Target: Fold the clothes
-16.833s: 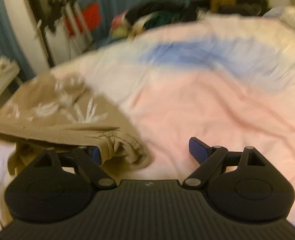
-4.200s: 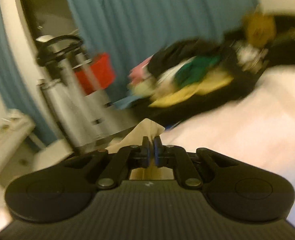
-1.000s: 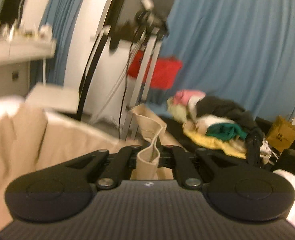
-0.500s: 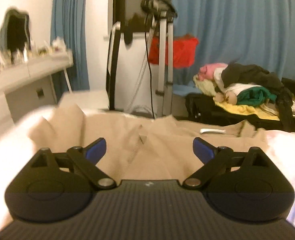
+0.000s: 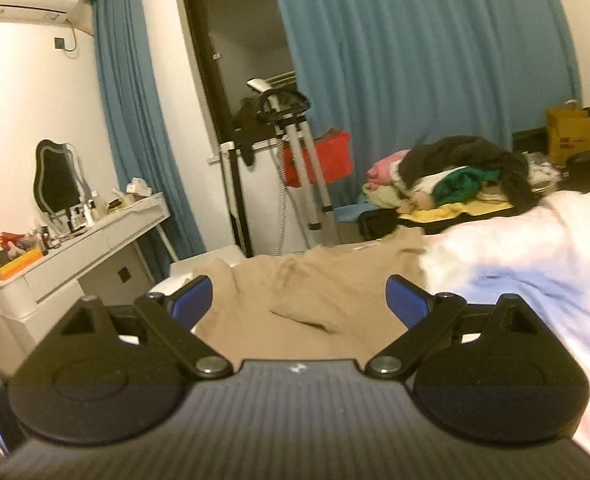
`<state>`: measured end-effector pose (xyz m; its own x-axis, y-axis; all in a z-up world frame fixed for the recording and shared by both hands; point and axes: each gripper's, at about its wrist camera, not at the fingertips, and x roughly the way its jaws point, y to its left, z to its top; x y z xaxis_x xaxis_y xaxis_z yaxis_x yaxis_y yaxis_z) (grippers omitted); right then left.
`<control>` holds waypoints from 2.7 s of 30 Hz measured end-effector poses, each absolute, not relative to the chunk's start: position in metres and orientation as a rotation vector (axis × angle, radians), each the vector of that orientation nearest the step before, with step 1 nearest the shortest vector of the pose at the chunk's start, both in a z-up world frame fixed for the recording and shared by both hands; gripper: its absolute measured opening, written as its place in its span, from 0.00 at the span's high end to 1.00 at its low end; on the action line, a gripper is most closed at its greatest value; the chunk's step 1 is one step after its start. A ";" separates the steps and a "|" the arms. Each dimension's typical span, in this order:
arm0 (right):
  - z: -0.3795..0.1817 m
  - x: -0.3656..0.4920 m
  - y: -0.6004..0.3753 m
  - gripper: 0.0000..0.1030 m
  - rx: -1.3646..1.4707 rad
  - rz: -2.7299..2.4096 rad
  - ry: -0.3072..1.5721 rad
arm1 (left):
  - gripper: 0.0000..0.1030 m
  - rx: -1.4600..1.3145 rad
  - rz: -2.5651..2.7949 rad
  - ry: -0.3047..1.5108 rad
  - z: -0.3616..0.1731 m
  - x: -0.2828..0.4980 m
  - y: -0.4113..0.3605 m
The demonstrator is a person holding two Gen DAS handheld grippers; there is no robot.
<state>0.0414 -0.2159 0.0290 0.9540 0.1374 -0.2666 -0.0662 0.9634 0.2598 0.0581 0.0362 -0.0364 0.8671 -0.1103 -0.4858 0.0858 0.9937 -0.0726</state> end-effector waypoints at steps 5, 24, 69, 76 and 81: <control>0.023 0.006 -0.237 0.47 0.242 0.125 0.277 | 0.08 -0.006 -0.135 0.502 -0.022 0.023 0.019; 0.009 -0.007 -0.350 0.00 0.429 -0.010 0.205 | 0.08 0.112 -0.278 0.625 0.058 0.022 -0.141; -0.019 0.005 -0.359 0.00 0.505 -0.084 0.326 | 0.86 -0.420 -0.438 1.024 -0.074 -0.029 -0.002; -0.025 0.013 -0.322 0.00 0.411 -0.039 0.388 | 0.28 -0.433 -0.467 1.005 -0.084 -0.017 0.001; -0.029 0.020 -0.307 0.00 0.381 -0.023 0.415 | 0.31 -0.376 -0.451 1.037 -0.100 -0.001 -0.018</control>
